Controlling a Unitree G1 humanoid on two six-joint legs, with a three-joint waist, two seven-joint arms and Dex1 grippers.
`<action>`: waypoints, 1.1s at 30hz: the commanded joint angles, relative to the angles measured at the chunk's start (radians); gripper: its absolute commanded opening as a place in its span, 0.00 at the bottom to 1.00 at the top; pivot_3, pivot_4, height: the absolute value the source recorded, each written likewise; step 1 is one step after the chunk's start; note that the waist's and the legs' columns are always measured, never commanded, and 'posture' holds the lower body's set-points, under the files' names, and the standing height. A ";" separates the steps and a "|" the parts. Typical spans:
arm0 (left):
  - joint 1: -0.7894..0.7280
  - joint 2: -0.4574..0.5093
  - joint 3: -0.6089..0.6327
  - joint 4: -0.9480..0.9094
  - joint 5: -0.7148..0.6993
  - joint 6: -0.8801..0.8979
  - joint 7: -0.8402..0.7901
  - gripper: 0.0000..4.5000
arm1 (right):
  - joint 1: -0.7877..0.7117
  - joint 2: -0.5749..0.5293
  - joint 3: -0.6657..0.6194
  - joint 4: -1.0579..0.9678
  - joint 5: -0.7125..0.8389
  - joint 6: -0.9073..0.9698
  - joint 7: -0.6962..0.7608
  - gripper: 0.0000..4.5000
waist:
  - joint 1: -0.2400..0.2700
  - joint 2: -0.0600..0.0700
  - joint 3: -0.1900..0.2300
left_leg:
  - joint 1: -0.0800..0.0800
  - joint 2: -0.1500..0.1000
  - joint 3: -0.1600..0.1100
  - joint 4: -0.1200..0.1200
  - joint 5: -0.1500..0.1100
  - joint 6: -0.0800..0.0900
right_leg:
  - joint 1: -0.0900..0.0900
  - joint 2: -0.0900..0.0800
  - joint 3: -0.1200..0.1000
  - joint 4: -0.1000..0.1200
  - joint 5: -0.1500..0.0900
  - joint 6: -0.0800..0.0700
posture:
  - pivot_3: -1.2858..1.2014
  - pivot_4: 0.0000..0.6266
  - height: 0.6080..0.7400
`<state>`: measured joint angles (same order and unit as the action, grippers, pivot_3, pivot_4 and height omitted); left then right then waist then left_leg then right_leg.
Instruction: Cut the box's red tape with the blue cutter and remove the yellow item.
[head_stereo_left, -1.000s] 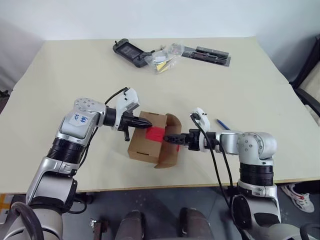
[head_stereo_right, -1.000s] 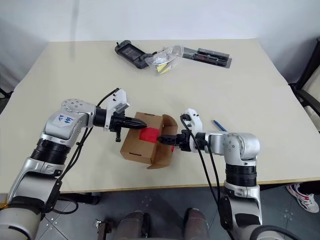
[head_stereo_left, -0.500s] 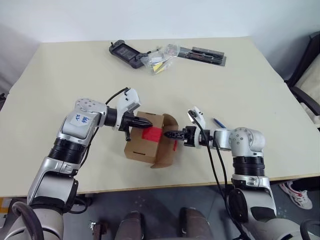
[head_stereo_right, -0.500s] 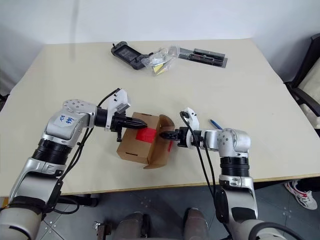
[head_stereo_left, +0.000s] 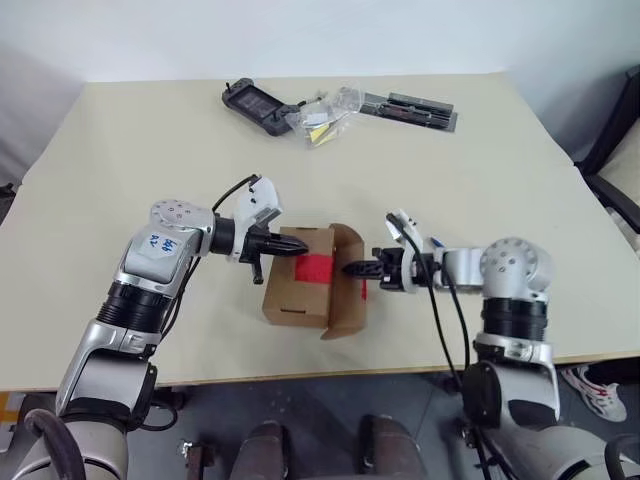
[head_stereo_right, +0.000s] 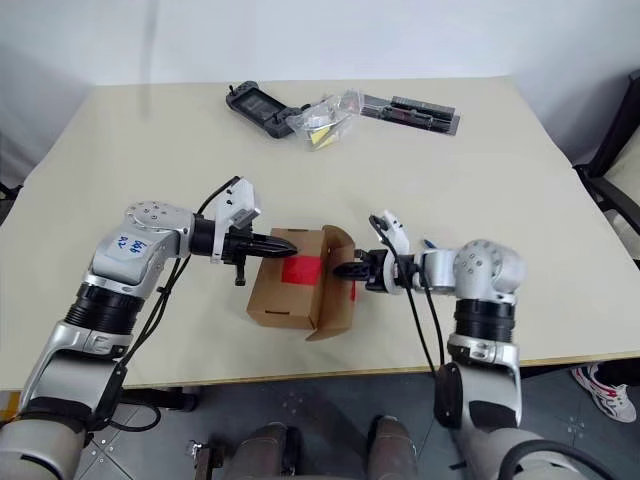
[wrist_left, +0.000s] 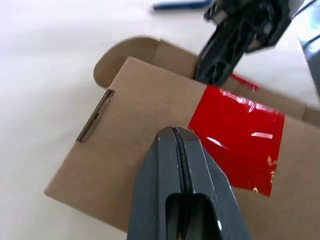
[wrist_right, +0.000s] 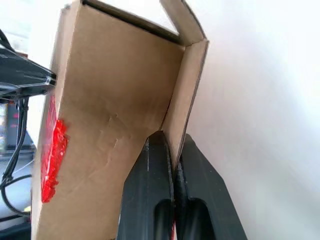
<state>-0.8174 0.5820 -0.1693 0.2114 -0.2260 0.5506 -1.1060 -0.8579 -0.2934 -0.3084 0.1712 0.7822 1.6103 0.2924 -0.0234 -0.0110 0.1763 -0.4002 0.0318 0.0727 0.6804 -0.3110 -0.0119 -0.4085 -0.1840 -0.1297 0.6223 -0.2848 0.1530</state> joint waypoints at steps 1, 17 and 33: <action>0.026 -0.013 -0.012 0.024 0.013 -0.021 0.005 0.00 | -0.066 -0.070 0.021 -0.022 0.185 0.004 -0.105 0.00 | -0.002 0.000 0.000 | 0.000 0.000 0.000 0.000 0.000 0.000 | 0.000 0.000 0.000 0.000 0.000 0.000 | 0.52 0.24 1.00; 0.046 -0.102 -0.011 0.038 0.018 -0.075 0.046 0.00 | -0.251 -0.336 0.296 0.008 0.843 0.004 -0.595 0.00 | -0.002 0.000 0.000 | -0.003 0.000 0.000 0.000 0.000 0.000 | -0.001 0.000 -0.002 -0.003 0.000 0.000 | 0.52 0.24 1.00; 0.091 -0.134 0.009 0.036 0.014 -0.089 0.088 0.00 | -0.418 -0.464 0.538 0.010 0.979 -0.031 -0.796 0.00 | 0.024 -0.001 0.001 | -0.007 0.000 0.001 0.001 -0.001 0.001 | -0.001 0.000 -0.002 -0.010 0.000 0.000 | 0.52 0.24 1.00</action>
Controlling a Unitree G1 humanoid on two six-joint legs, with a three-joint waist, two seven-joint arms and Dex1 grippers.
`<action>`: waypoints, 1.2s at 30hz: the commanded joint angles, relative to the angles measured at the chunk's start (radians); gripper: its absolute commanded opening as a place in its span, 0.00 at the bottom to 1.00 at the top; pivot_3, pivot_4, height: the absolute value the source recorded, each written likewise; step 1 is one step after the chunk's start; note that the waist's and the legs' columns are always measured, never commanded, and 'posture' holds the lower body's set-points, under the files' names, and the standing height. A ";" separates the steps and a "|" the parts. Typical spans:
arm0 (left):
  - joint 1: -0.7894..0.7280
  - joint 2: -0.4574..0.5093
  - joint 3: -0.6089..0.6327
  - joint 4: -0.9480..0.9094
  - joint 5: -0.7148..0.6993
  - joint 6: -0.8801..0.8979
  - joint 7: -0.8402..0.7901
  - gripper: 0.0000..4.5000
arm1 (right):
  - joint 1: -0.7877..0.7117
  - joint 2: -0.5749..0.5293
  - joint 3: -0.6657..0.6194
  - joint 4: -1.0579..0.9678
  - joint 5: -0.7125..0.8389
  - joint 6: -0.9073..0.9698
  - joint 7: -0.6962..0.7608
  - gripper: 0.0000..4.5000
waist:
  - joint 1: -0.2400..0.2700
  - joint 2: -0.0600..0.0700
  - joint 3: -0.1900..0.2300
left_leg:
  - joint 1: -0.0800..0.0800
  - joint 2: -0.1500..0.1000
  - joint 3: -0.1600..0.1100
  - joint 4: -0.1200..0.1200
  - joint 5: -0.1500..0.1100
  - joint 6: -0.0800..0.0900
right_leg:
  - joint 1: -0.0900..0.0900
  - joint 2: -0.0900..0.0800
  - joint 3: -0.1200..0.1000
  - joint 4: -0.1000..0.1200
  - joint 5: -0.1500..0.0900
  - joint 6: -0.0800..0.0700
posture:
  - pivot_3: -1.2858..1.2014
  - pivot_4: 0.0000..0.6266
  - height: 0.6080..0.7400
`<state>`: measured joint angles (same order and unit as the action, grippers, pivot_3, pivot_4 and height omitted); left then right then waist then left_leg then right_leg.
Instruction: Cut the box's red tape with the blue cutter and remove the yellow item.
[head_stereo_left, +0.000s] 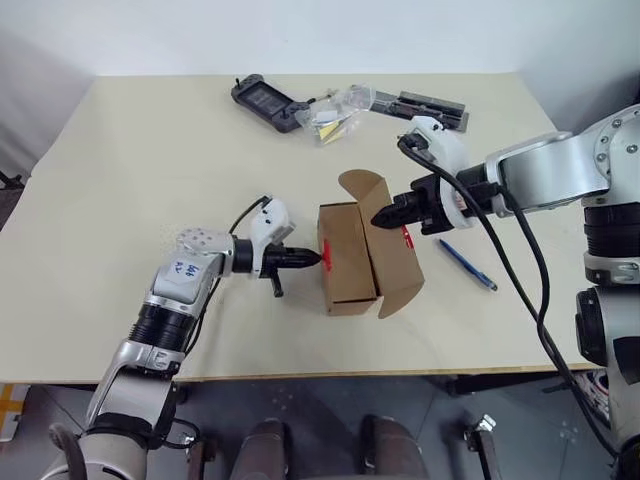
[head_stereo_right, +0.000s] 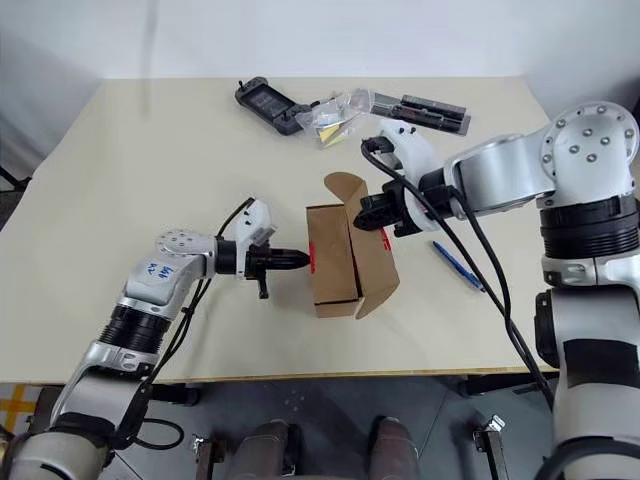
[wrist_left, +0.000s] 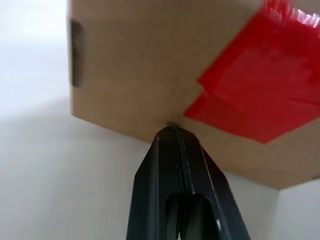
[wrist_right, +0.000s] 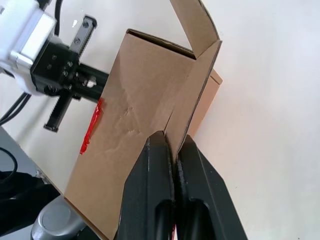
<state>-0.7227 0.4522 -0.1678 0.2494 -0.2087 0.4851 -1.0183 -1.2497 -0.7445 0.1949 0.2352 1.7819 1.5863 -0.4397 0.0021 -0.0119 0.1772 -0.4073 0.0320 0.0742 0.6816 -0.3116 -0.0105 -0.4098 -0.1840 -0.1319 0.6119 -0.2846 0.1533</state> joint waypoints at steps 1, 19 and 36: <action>-0.007 0.008 0.018 0.015 0.000 -0.034 0.000 0.00 | -0.019 -0.013 0.049 -0.069 -0.036 -0.009 -0.101 0.00 | -0.002 0.000 0.000 | 0.000 0.000 0.000 0.000 0.000 0.000 | 0.000 0.000 0.000 0.000 0.000 0.000 | 0.52 0.24 1.00; -0.266 0.024 0.143 -0.009 -0.204 0.021 -0.169 0.00 | -0.002 0.008 0.107 -0.097 -0.003 -0.074 -0.246 0.00 | -0.004 -0.001 0.001 | -0.003 0.000 0.000 -0.001 -0.001 0.001 | -0.003 0.000 -0.001 -0.001 0.001 0.002 | 0.52 0.24 1.00; -0.160 0.075 -0.124 0.014 -0.011 -0.121 -0.297 0.00 | 0.015 0.013 0.102 -0.101 0.013 -0.105 -0.268 0.00 | -0.002 -0.001 0.001 | -0.003 0.000 0.001 0.000 -0.001 0.002 | -0.003 0.000 0.000 -0.001 0.001 0.002 | 0.52 0.24 1.00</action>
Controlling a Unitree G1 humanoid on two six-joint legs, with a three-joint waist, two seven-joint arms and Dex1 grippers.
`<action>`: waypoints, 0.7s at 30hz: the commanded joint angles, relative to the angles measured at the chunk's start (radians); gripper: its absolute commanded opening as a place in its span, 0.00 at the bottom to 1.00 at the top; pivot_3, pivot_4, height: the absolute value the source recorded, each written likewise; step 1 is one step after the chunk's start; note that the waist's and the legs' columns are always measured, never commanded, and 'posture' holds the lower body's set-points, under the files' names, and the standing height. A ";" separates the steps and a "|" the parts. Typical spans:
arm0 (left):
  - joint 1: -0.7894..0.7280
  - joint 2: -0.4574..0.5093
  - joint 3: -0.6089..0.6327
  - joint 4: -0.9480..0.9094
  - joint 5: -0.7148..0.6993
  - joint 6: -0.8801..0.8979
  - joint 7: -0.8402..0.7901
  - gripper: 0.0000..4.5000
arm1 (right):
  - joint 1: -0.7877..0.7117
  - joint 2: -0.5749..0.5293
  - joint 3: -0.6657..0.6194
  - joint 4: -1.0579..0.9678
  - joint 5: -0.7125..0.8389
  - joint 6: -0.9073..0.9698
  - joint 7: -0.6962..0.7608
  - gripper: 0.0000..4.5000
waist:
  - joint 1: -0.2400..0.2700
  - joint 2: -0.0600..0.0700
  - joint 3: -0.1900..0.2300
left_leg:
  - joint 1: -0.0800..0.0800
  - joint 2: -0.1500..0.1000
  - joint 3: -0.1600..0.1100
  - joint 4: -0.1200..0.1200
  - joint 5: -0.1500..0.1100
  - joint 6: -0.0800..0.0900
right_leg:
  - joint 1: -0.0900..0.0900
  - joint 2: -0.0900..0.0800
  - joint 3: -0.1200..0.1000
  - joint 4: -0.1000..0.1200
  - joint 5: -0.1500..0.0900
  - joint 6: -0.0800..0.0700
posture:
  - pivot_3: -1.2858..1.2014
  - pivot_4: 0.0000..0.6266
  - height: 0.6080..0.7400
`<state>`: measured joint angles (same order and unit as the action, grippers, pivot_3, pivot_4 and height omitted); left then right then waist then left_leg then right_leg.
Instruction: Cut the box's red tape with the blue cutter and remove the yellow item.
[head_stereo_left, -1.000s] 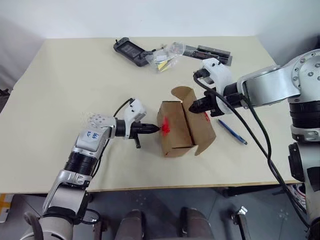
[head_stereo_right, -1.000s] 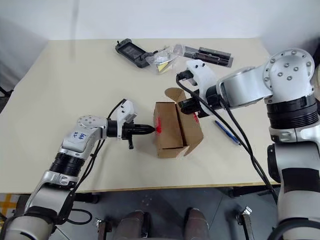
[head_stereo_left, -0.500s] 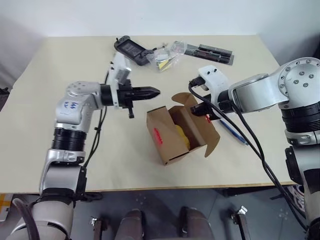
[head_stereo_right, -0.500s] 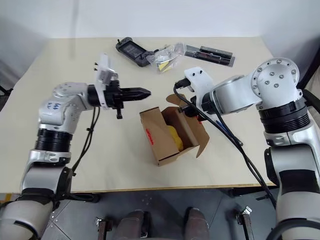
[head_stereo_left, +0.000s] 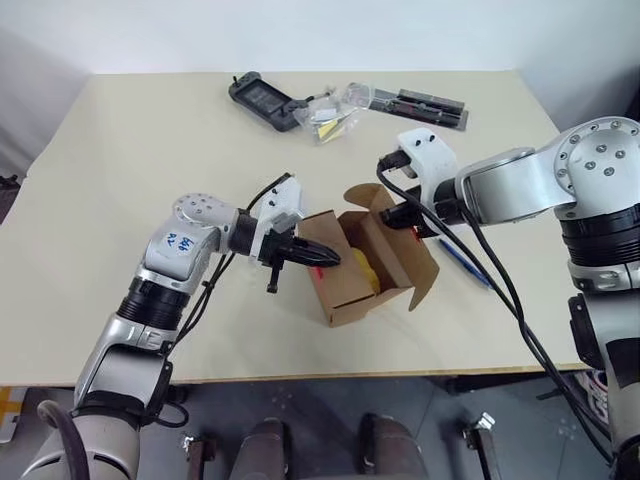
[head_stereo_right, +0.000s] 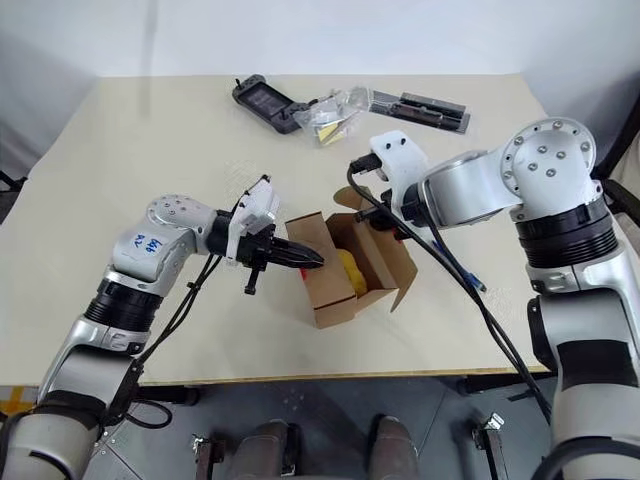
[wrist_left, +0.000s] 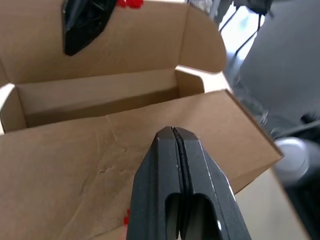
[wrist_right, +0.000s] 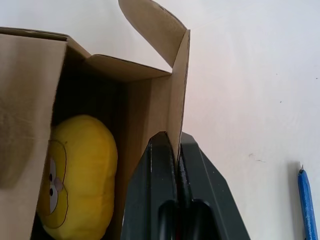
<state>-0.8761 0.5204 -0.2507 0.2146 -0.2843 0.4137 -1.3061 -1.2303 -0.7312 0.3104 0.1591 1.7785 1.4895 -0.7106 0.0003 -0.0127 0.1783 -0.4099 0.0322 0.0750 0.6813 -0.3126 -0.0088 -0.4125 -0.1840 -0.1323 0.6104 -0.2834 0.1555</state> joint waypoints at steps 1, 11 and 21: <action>-0.011 0.010 -0.050 0.059 0.076 -0.067 -0.020 0.00 | -0.005 0.000 -0.014 -0.025 0.016 -0.009 0.003 0.00 | -0.001 0.000 0.000 | 0.000 0.000 0.000 0.000 0.000 0.000 | 0.000 0.000 0.000 0.000 0.000 0.000 | 0.52 0.24 1.00; 0.006 0.091 -0.092 0.079 0.151 -0.163 -0.070 0.00 | -0.001 -0.021 -0.031 -0.007 -0.009 -0.005 0.004 0.00 | -0.002 0.000 0.000 | 0.003 0.000 0.000 0.000 0.000 0.000 | 0.001 0.000 0.001 0.001 0.000 0.000 | 0.52 0.24 1.00; 0.093 0.175 -0.067 -0.074 0.128 -0.070 -0.046 0.00 | -0.010 -0.017 -0.081 0.061 -0.137 0.025 0.051 0.00 | 0.002 0.001 0.000 | 0.003 0.000 0.001 0.000 0.000 0.000 | 0.002 0.000 0.001 0.001 0.000 0.000 | 0.52 0.24 1.00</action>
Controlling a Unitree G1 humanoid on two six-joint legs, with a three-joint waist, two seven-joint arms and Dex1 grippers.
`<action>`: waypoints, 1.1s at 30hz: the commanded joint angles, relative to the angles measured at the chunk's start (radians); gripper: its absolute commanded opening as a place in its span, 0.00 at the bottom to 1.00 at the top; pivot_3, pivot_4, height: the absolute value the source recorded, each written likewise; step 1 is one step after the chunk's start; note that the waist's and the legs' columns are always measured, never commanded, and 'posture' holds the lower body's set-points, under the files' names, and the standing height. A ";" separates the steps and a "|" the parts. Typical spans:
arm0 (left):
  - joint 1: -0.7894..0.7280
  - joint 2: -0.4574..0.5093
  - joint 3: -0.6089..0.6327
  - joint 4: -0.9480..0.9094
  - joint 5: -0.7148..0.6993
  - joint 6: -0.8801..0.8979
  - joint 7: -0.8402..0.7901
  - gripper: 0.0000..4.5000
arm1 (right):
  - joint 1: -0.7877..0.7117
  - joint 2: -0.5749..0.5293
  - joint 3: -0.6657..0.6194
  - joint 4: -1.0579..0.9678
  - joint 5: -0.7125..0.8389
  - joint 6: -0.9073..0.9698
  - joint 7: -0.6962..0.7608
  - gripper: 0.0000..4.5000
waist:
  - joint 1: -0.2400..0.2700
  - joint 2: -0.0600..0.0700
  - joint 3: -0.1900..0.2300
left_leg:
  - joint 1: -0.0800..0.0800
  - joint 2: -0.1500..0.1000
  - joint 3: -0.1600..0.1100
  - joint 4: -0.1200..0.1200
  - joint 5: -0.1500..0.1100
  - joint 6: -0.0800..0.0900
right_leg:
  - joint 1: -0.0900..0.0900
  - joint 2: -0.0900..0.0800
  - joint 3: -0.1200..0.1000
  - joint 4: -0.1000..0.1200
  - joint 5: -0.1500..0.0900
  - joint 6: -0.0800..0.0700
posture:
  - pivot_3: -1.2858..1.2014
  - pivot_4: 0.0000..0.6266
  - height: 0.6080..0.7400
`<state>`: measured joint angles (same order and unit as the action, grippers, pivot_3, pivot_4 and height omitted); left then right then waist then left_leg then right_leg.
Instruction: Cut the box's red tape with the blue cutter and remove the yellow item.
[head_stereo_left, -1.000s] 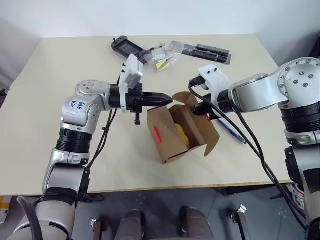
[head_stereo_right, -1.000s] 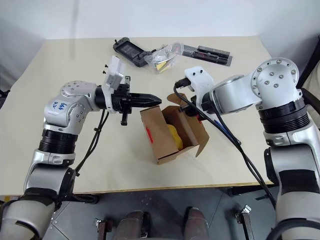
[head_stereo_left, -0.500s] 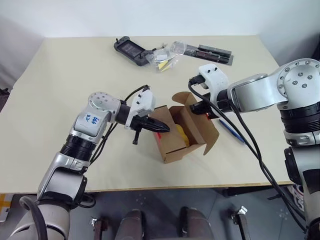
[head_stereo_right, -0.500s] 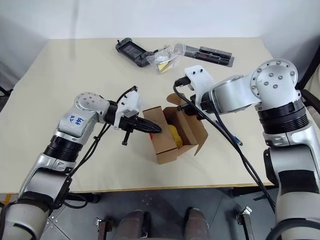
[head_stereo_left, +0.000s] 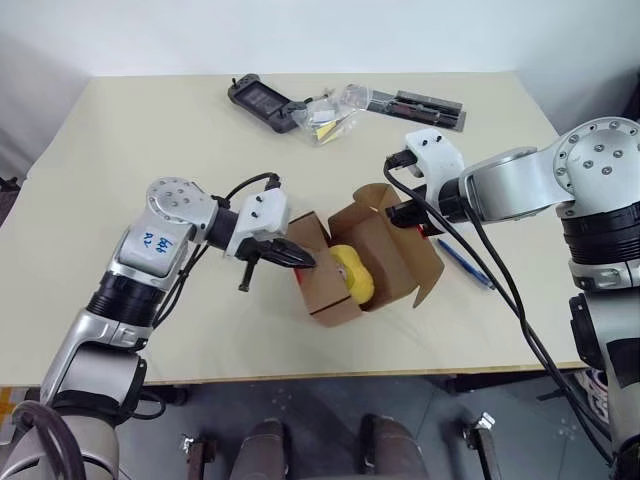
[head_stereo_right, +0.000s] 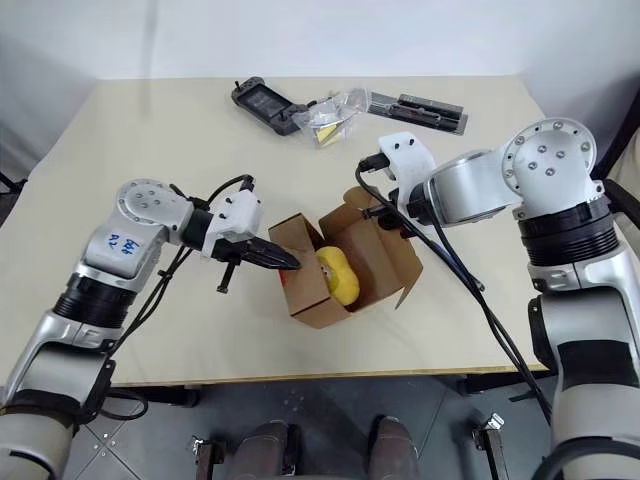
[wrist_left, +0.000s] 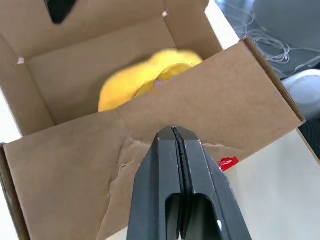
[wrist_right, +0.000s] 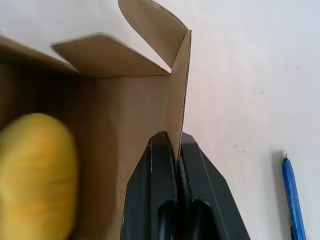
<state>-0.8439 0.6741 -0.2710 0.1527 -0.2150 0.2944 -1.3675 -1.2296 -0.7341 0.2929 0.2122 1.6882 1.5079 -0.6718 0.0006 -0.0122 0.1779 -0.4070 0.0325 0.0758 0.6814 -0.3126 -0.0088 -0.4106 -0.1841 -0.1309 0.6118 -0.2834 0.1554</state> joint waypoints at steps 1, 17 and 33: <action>0.068 0.025 -0.046 -0.022 0.059 0.055 0.018 0.00 | -0.008 -0.010 -0.069 0.011 -0.060 0.011 0.017 0.00 | 0.004 0.000 0.000 | 0.000 0.000 0.000 0.000 0.000 0.000 | 0.000 0.000 0.000 0.000 0.000 0.000 | 0.52 0.24 1.00; 0.112 -0.039 -0.020 -0.004 0.082 0.077 0.127 0.00 | 0.193 0.100 -0.234 0.003 -0.061 0.004 -0.055 0.00 | 0.007 0.000 0.000 | -0.003 0.000 0.000 0.000 0.000 0.000 | -0.003 0.000 -0.001 -0.001 0.000 0.000 | 0.52 0.24 1.00; -0.078 -0.097 0.164 0.046 -0.123 0.190 0.077 0.00 | 0.247 0.150 -0.263 -0.074 -0.158 0.044 -0.048 0.00 | -0.003 0.000 0.000 | -0.003 0.000 0.000 0.000 0.000 0.000 | -0.002 0.000 -0.001 -0.001 0.000 0.000 | 0.52 0.24 1.00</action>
<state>-0.9081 0.5705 -0.1365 0.2367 -0.2906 0.4635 -1.2695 -0.9667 -0.5848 0.0678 0.1680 1.5354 1.5449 -0.7307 -0.0027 -0.0122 0.1783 -0.4096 0.0322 0.0761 0.6810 -0.3129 -0.0083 -0.4130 -0.1841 -0.1314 0.6110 -0.2834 0.1555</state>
